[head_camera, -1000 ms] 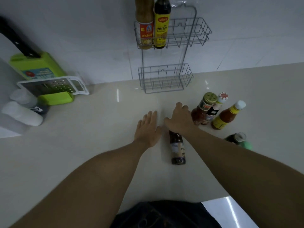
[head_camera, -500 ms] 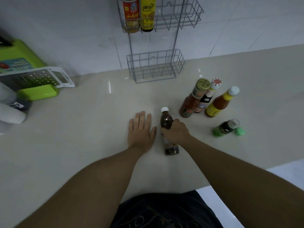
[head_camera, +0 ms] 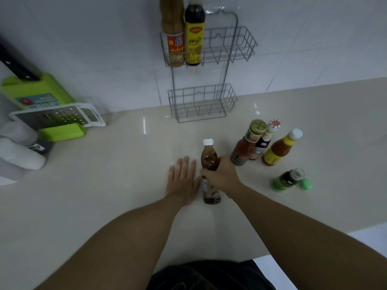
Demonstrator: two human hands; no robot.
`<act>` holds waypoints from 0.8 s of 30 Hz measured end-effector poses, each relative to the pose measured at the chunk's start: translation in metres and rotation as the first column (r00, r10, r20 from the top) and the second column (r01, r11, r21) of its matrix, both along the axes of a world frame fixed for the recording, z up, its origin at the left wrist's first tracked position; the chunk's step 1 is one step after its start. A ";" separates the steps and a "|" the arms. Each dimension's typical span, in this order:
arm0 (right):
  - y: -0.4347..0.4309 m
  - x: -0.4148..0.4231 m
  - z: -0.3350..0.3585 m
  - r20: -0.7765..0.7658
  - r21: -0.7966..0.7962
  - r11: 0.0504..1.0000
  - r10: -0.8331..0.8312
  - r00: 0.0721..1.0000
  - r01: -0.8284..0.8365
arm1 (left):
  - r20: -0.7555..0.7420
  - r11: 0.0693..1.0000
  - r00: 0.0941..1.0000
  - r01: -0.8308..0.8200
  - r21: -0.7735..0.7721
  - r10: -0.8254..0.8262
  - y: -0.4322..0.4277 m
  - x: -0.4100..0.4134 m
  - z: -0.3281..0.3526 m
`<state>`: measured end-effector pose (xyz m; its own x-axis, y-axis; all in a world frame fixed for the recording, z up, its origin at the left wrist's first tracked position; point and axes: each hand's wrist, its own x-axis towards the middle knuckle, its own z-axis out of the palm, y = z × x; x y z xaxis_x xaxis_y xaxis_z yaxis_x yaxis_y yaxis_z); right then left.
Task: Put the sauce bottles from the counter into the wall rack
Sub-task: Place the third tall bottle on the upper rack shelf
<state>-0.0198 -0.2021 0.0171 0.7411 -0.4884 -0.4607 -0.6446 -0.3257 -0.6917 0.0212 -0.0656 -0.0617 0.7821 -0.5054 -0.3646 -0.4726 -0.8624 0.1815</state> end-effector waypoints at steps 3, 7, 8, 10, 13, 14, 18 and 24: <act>0.000 0.011 0.019 0.129 0.031 0.999 -0.017 0.992 0.013 | -0.089 0.999 0.995 0.040 0.012 -0.039 0.002 0.003 0.011; -0.003 0.042 0.060 0.336 0.051 0.999 -0.029 0.941 0.013 | -0.155 0.988 0.988 -0.016 -0.151 -0.008 0.003 0.020 0.037; -0.004 0.049 0.071 0.382 0.047 0.999 -0.028 0.924 0.011 | -0.155 0.979 0.988 -0.041 -0.197 0.010 0.002 0.026 0.044; -0.007 0.063 0.096 0.474 0.027 1.000 -0.020 0.880 0.008 | -0.124 0.957 0.990 -0.093 -0.276 0.060 -0.001 0.044 0.061; -0.016 0.087 0.135 0.603 0.013 0.999 -0.044 0.796 0.045 | -0.042 0.883 0.983 -0.181 -0.434 0.181 -0.008 0.077 0.099; -0.019 0.094 0.148 0.638 0.015 0.998 -0.061 0.768 0.067 | -0.008 0.852 0.976 -0.196 -0.486 0.220 -0.010 0.089 0.114; -0.038 0.121 0.201 0.763 0.000 0.989 -0.097 0.639 0.150 | 0.048 0.745 0.953 -0.202 -0.636 0.300 -0.015 0.129 0.172; -0.069 0.162 0.261 0.853 -0.014 0.974 -0.106 0.510 0.226 | 0.005 0.689 0.945 -0.235 -0.686 0.327 -0.025 0.174 0.231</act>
